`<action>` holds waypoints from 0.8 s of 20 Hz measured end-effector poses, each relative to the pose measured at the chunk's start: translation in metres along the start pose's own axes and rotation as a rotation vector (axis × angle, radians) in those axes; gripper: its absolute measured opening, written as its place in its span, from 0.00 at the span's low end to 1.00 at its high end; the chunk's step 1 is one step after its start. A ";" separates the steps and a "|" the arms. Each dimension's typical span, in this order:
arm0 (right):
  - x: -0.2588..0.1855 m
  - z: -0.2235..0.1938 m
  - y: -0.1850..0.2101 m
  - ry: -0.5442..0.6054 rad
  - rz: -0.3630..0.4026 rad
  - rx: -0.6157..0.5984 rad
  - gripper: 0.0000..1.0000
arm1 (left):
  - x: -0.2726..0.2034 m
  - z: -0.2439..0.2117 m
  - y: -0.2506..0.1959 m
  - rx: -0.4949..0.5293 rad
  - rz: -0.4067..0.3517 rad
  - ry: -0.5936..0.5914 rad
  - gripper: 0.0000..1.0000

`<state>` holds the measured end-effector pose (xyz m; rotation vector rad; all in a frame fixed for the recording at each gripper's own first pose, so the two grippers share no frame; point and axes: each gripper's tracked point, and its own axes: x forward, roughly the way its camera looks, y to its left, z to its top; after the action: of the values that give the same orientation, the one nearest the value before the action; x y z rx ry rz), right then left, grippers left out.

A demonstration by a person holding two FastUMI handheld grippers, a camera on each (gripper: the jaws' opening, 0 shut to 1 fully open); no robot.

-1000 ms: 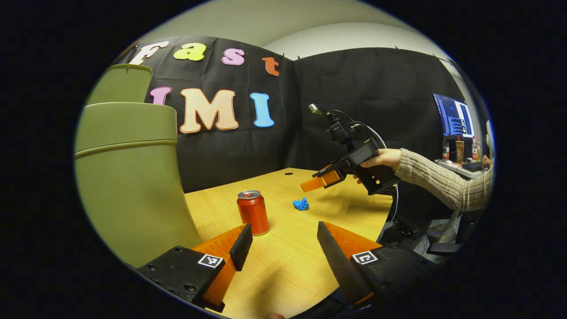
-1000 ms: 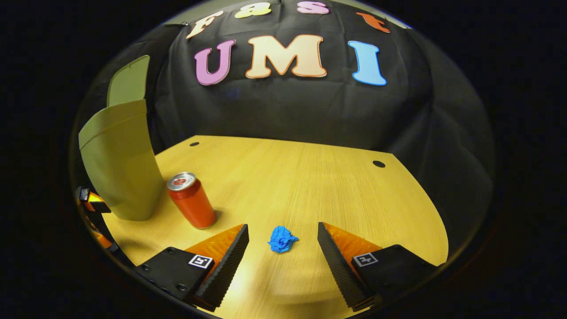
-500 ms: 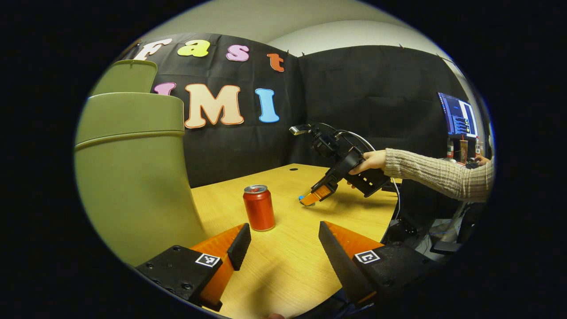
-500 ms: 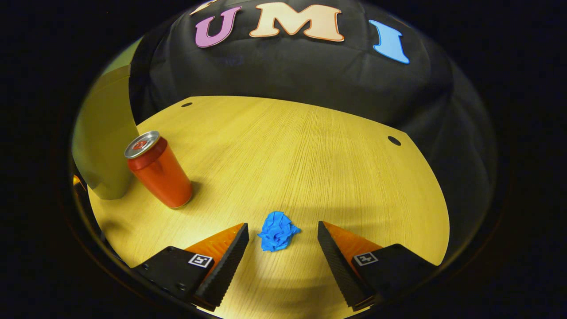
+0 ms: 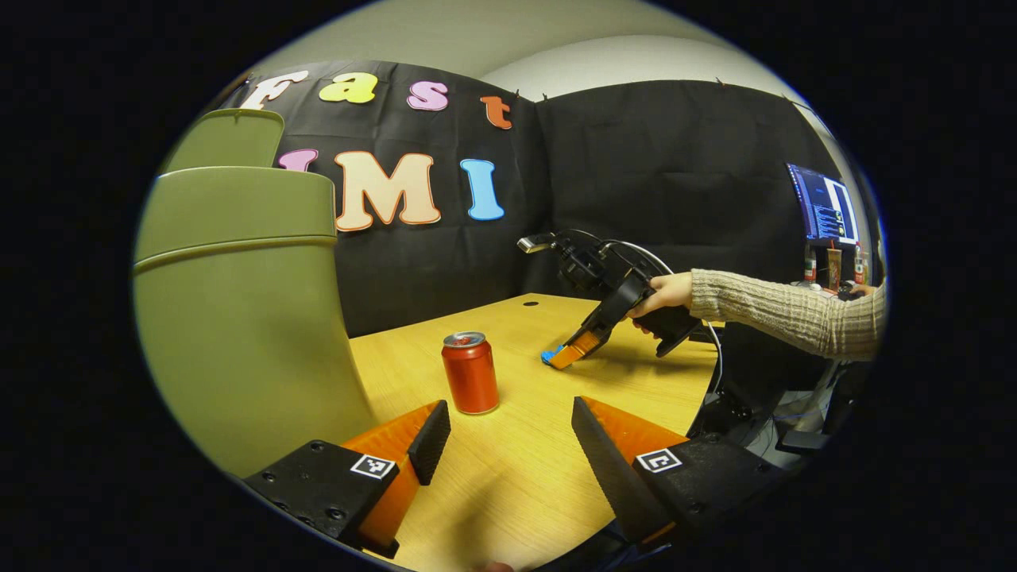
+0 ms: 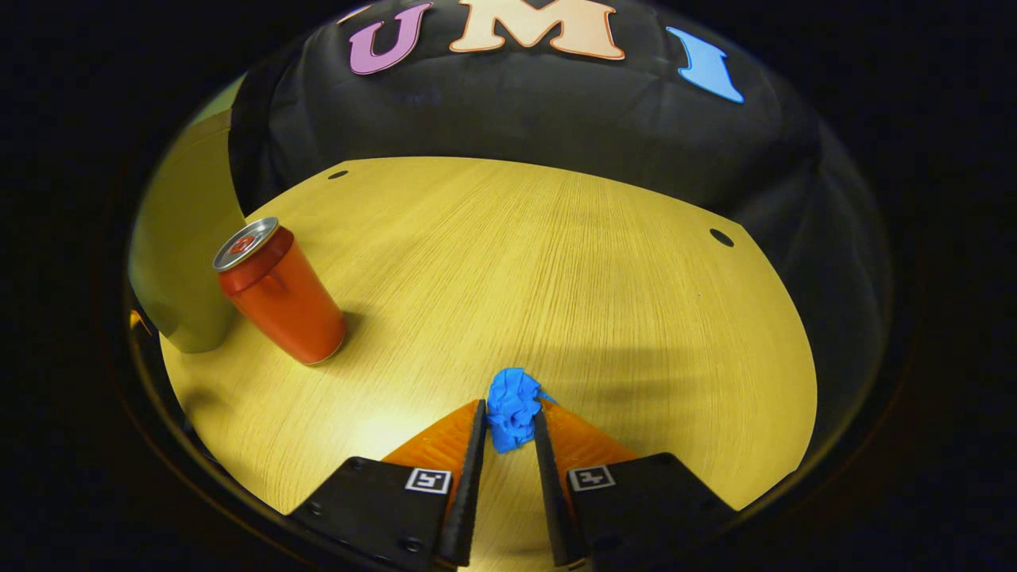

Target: Press the lid of the desktop garbage bin to open it, pick up the crumpled paper on the desktop and throw it into the bin, then pick up the pop can on the desktop and drop it into the bin, and finally close the garbage bin lid.

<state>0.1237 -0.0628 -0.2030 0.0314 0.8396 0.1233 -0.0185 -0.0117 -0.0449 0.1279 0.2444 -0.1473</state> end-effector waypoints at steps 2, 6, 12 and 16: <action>-0.003 0.001 -0.003 -0.009 -0.007 -0.006 0.18 | 0.000 0.000 0.000 0.002 -0.001 -0.002 0.94; -0.011 0.004 -0.006 -0.026 -0.020 -0.010 0.08 | 0.002 -0.003 -0.001 -0.014 -0.007 0.003 0.94; -0.062 0.055 0.018 -0.149 0.047 0.020 0.07 | 0.004 -0.007 -0.008 -0.031 -0.026 0.018 0.94; -0.108 0.111 0.050 -0.279 0.114 0.016 0.07 | 0.003 -0.008 -0.024 -0.036 -0.069 0.029 0.94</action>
<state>0.1304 -0.0240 -0.0453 0.1087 0.5603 0.2143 -0.0218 -0.0347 -0.0560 0.0857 0.2805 -0.2099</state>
